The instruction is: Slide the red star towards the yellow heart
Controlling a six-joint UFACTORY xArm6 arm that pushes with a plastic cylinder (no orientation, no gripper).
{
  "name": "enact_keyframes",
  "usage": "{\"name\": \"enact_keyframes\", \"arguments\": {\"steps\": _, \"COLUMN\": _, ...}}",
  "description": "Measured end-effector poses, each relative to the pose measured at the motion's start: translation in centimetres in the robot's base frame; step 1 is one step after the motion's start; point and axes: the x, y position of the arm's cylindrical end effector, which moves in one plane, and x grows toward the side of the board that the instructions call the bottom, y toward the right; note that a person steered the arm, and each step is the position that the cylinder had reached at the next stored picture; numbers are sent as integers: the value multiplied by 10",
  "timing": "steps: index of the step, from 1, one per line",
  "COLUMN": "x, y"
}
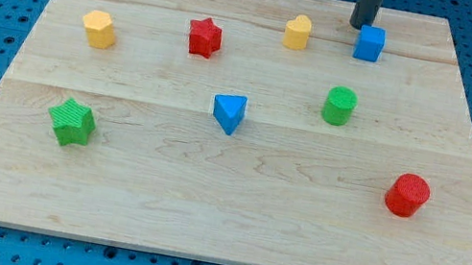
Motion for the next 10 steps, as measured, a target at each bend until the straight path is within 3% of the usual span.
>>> {"name": "enact_keyframes", "arguments": {"steps": 1, "x": -8, "y": 0}}
{"name": "enact_keyframes", "arguments": {"steps": 4, "x": -23, "y": -125}}
{"name": "enact_keyframes", "arguments": {"steps": 7, "x": 24, "y": -260}}
{"name": "enact_keyframes", "arguments": {"steps": 10, "x": 98, "y": -292}}
